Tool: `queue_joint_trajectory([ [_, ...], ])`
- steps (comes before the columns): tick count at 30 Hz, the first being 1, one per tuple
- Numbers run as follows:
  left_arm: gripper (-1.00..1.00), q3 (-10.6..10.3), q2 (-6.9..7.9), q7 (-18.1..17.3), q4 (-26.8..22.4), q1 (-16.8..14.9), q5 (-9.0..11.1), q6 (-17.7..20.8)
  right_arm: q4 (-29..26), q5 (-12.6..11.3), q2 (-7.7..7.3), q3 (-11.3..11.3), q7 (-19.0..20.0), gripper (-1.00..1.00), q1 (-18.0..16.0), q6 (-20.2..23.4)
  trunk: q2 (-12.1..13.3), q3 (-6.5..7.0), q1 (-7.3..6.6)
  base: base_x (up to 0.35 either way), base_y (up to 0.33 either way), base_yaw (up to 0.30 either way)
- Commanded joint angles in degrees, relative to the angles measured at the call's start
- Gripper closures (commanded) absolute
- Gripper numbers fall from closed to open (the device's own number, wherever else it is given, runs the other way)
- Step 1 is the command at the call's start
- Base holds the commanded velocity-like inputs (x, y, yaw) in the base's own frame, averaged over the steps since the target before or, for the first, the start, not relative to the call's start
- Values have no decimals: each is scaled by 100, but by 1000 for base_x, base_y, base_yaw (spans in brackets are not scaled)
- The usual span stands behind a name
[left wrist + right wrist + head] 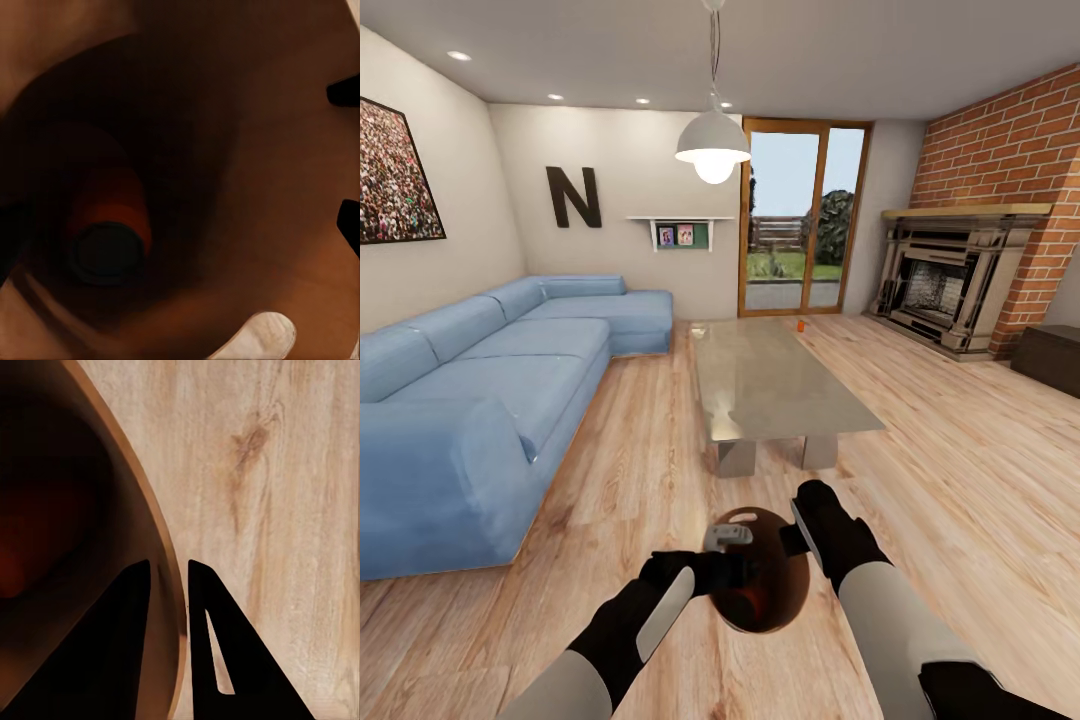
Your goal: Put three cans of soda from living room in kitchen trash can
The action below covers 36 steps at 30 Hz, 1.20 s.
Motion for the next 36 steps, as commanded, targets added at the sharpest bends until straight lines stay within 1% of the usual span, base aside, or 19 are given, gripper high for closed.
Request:
queue_joint_trajectory([
  [1, -100, 6, 0, 54, 56, 2, -149, -4, -110, -154, 0, 4, 17, 100, -4, 0, 0, 1, 0, 0, 0, 0],
  [10, -100, 4, 0, 55, 111, 2, -156, -9, -121, -146, 0, 6, 17, 100, 1, 0, 0, 1, 0, 0, 0, 0],
  [18, -100, -3, 0, 137, 54, 2, -149, 29, -134, -112, 0, -74, 10, 100, 8, 0, 0, 1, 0, 0, 0, 0],
  [28, -100, -8, 0, 101, -345, 16, -141, 106, -116, -96, -137, -93, -55, 100, 9, 0, 0, 1, 0, 0, 0, 0],
  [36, -100, -5, 27, 128, -830, 32, -141, 340, -67, -84, -278, -95, -70, 100, 5, 0, 0, 1, 0, 0, 0, 0],
])
